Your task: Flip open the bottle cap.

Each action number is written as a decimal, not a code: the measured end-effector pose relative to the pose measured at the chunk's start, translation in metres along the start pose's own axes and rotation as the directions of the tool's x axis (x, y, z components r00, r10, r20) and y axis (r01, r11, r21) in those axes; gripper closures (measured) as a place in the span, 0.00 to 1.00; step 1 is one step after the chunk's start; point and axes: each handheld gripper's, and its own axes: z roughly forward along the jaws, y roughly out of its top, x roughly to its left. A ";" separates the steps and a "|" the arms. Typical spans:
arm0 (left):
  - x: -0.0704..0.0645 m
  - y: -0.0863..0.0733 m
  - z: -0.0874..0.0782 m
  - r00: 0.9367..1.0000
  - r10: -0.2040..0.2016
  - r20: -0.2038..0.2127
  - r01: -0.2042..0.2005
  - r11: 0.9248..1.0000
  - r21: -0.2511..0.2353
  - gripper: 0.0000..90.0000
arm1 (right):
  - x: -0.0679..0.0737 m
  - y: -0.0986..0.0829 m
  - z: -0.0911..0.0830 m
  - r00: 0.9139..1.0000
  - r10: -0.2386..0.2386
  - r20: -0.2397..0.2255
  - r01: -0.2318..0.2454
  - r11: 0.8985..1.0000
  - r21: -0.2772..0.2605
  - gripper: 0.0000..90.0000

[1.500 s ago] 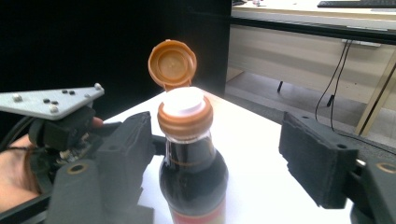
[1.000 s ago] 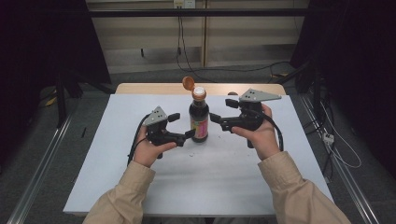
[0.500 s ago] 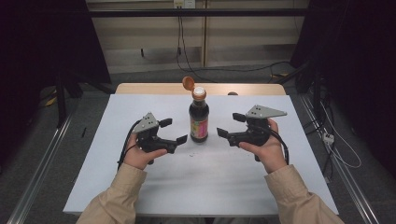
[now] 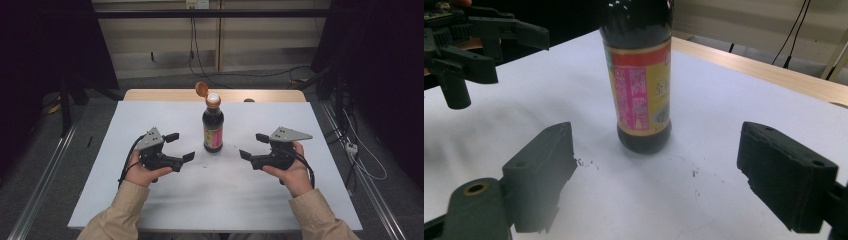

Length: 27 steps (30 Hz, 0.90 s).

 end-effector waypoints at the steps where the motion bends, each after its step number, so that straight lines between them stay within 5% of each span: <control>1: 0.000 -0.001 -0.002 1.000 0.004 -0.004 -0.003 1.000 0.002 0.08 | 0.000 -0.002 -0.001 1.000 0.004 -0.001 -0.004 1.000 0.001 0.17; 27: 0.002 -0.028 -0.049 0.999 -0.015 -0.039 0.016 0.999 0.028 0.08 | -0.007 -0.065 -0.023 0.999 0.035 0.023 -0.036 0.998 0.054 0.17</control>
